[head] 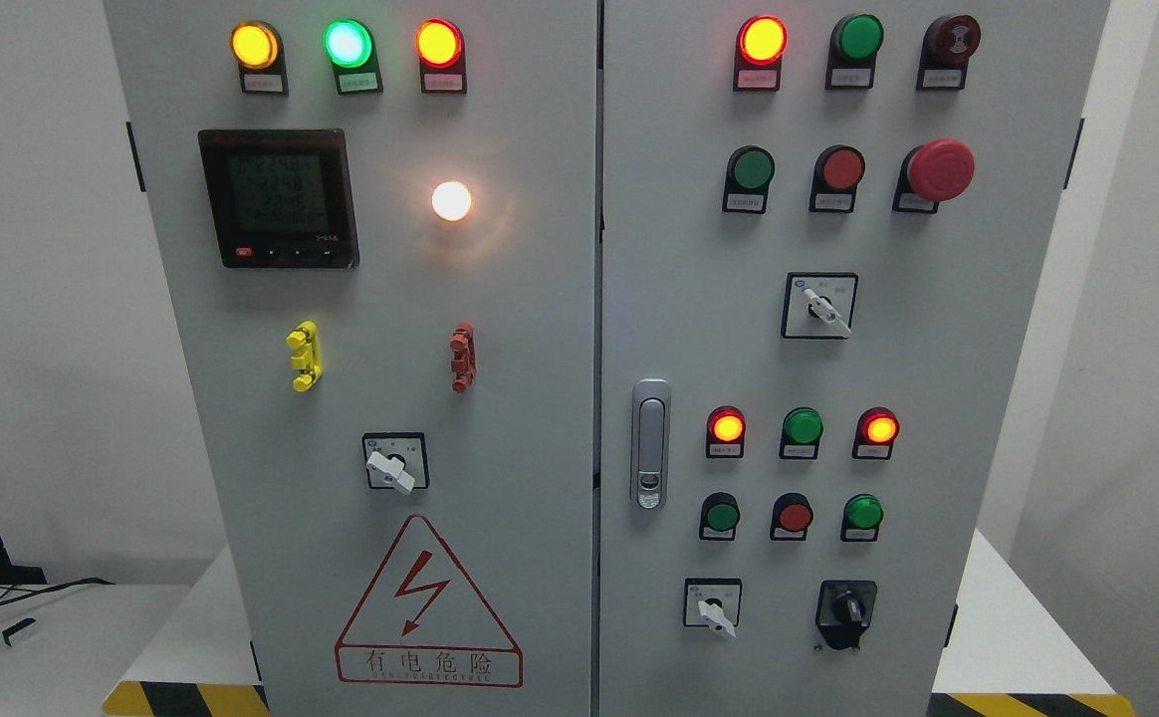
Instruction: Trip black knob to open circuit
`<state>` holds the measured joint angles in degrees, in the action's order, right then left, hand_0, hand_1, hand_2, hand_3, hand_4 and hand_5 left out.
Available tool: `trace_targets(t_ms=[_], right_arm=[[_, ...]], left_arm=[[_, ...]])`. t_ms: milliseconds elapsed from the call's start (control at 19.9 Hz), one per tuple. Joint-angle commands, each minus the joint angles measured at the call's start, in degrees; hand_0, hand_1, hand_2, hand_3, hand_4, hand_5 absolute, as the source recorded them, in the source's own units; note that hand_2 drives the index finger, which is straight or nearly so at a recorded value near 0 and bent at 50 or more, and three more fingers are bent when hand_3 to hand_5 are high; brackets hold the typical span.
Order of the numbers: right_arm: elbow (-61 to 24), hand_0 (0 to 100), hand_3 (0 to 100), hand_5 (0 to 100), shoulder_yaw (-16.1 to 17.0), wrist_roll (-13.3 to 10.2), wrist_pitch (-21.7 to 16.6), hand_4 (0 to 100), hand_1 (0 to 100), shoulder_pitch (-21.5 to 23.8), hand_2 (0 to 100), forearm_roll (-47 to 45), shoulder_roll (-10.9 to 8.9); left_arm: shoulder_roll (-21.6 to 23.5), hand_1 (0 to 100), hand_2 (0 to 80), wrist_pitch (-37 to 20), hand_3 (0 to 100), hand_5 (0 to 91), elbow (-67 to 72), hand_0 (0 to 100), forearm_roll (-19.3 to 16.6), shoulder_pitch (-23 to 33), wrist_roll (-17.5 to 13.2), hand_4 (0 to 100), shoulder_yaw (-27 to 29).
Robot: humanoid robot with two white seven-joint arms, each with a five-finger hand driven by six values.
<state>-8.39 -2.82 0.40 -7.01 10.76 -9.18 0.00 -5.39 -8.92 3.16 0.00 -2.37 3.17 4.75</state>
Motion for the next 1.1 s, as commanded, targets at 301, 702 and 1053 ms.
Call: trace_targets(t_ms=[301,702,1053], right_arm=[[0.0,3,16,11,-0.1,0.0,0.0,13,11,0.1,4,0.0,0.79],[-0.4,3,17,11,-0.1,0.1,-0.3,14,11,0.1,4,0.0,1.14],[-14.8,4,20,13,-0.2,0.0,0.6,16,11,7.2,6,0.1,1.14]], left_arm=[[0.0,39,0.0,0.0,0,0.0,0.0,12,-1.8,0.0,0.0,0,0.0],[0.0,39,0.0,0.0,0,0.0,0.0,12,-1.8,0.0,0.0,0,0.0],[0.0,39,0.0,0.0,0,0.0,0.0,12,-1.8,0.0,0.0,0,0.0]])
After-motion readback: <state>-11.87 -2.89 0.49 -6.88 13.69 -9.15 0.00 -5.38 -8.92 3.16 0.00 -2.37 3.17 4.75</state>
